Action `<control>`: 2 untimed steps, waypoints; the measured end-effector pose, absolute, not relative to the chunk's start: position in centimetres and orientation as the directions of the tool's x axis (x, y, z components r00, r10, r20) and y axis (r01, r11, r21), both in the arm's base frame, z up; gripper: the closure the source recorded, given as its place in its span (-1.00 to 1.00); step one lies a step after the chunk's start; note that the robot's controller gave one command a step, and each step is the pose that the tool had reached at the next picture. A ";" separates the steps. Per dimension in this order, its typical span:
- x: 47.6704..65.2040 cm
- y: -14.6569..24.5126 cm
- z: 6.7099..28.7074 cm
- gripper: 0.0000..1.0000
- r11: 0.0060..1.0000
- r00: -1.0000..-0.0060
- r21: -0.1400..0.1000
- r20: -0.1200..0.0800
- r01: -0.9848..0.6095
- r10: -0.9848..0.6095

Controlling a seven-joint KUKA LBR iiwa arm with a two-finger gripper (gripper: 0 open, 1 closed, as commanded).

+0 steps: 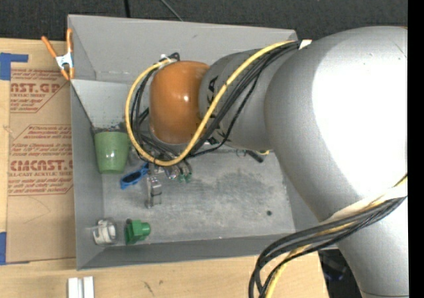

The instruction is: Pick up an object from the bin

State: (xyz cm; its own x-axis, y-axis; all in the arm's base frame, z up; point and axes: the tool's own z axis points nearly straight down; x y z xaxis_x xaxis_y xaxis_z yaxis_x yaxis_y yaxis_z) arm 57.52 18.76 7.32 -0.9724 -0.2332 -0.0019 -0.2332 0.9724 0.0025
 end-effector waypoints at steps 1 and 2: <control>57.6 18.5 7.5 1.00 0.973 -0.973 0.001 -0.002 -0.229 -0.229; 56.8 19.5 18.0 1.00 0.919 -0.919 0.000 -0.010 -0.395 -0.395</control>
Offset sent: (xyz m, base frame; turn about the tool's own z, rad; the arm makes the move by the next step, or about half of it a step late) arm 0.0000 0.0000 0.0000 0.0000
